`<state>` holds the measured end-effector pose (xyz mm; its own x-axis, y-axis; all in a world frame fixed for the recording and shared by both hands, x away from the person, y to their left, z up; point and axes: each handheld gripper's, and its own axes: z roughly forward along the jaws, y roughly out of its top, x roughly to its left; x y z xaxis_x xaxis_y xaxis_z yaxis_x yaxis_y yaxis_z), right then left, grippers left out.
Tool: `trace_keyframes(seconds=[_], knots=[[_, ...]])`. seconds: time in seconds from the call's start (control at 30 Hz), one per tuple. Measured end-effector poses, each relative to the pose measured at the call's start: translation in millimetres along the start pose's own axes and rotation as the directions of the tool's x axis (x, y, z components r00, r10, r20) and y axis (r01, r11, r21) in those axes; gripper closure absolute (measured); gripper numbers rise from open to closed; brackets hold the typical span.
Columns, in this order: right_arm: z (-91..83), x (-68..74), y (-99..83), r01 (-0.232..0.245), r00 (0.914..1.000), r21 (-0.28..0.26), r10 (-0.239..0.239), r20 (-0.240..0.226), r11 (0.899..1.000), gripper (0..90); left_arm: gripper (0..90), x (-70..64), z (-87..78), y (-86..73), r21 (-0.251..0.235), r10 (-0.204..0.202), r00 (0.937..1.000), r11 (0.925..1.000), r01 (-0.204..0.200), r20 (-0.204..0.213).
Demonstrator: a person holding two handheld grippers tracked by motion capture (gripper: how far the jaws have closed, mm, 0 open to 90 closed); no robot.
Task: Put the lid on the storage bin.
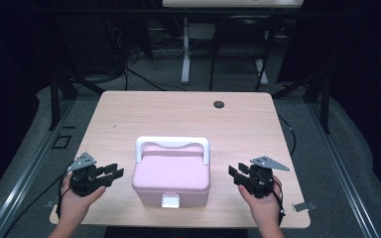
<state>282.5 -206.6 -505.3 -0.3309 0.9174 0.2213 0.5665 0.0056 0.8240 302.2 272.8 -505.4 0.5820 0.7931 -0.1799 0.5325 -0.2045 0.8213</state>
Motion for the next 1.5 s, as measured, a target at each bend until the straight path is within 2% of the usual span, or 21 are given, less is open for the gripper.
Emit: trace_keyframes(seconds=[0.2, 0.33, 0.57, 0.8, 1.0, 1.07, 1.17, 1.27, 1.5], knots=[[4.9, -3.4, -5.9, 0.018, 0.9996, -0.005, -0.018, 0.022, 1.0, 54.9, 57.1, 5.5, 8.3, 2.2, -0.002, -0.008, 0.9999, 1.0, 0.008, -0.014], [8.2, -6.5, -10.6, 0.029, 0.9994, -0.021, -0.028, 0.021, 0.999, 52.8, 53.7, 8.6, 13.5, 2.2, -0.006, -0.016, 0.9997, 0.9999, 0.016, -0.018], [12.9, -14.2, -19.7, 0.035, 0.9986, -0.028, -0.034, 0.042, 0.999, 50.8, 53.0, 11.4, 18.9, -5.1, -0.006, -0.027, 0.9993, 0.9996, 0.027, -0.024], [17.8, -12.6, -27.8, 0.076, 0.9965, -0.048, -0.074, 0.04, 0.996, 47.0, 52.5, 14.0, 20.1, -13.2, -0.007, -0.028, 0.9991, 0.9996, 0.028, -0.033], [19.7, -10.6, -31.7, 0.092, 0.9952, -0.056, -0.091, 0.036, 0.994, 45.1, 52.0, 11.8, 20.1, -16.9, -0.003, -0.016, 0.9993, 0.9999, 0.016, -0.035], [19.7, -10.3, -32.3, 0.093, 0.995, -0.046, -0.091, 0.042, 0.995, 44.6, 51.9, 11.0, 19.5, -18.3, 0.006, -0.012, 0.9994, 0.9999, 0.012, -0.032], [21.5, -10.1, -33.6, 0.08, 0.9958, 0.001, -0.08, 0.045, 0.997, 40.3, 51.7, 10.4, 20.2, -21.1, 0.011, -0.007, 0.9996, 0.9999, 0.007, -0.028], [24.3, -9.7, -35.3, 0.088, 0.9946, 0.031, -0.09, 0.053, 0.996, 37.6, 51.7, 9.0, 22.6, -24.2, 0.019, -0.007, 0.9996, 0.9998, 0.008, -0.029], [28.3, -9.6, -37.0, 0.088, 0.9948, 0.064, -0.091, 0.045, 0.994, 35.0, 51.5, 6.2, 27.0, -26.2, 0.04, 0.006, 0.9997, 0.9992, -0.005, -0.024]])
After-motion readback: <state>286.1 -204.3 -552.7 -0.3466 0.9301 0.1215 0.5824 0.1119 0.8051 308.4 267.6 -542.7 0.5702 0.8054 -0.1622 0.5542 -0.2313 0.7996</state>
